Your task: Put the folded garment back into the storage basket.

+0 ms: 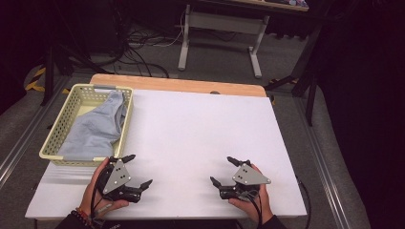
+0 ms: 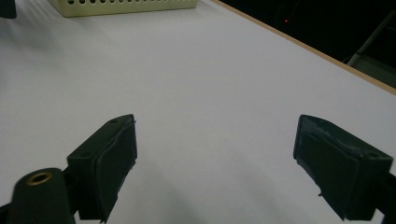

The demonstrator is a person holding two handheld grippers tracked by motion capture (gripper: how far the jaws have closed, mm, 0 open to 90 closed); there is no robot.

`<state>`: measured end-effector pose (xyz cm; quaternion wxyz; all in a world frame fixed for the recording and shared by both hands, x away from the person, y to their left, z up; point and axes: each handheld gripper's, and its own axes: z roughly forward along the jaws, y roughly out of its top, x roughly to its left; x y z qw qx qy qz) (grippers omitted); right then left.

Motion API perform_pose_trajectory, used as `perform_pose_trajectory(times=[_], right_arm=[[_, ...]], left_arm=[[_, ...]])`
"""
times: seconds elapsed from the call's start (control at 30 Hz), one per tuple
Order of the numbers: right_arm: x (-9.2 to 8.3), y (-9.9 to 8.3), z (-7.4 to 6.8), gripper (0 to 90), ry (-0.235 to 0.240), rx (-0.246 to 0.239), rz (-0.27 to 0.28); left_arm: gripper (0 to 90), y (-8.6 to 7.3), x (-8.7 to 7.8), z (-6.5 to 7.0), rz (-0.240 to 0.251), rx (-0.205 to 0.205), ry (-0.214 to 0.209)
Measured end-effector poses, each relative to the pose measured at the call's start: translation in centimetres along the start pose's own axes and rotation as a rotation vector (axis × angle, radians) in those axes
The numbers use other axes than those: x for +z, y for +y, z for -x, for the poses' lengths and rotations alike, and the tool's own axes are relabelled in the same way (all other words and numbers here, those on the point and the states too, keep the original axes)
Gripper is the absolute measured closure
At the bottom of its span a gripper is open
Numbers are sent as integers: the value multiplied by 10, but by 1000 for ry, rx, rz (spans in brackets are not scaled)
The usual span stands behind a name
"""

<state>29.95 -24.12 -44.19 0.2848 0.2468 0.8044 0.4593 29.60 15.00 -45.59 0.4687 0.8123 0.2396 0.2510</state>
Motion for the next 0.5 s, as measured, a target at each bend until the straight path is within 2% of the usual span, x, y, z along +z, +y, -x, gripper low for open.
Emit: perform_pose_trajectory(times=[0.3,0.5], right_arm=[[4,2,4,148,-2,16,8],[6,0,5,148,4,18,1]], left_arm=[[69,-2,2,-1,-7,-18,-2],[70,-1,3,-1,-11,-14,4]])
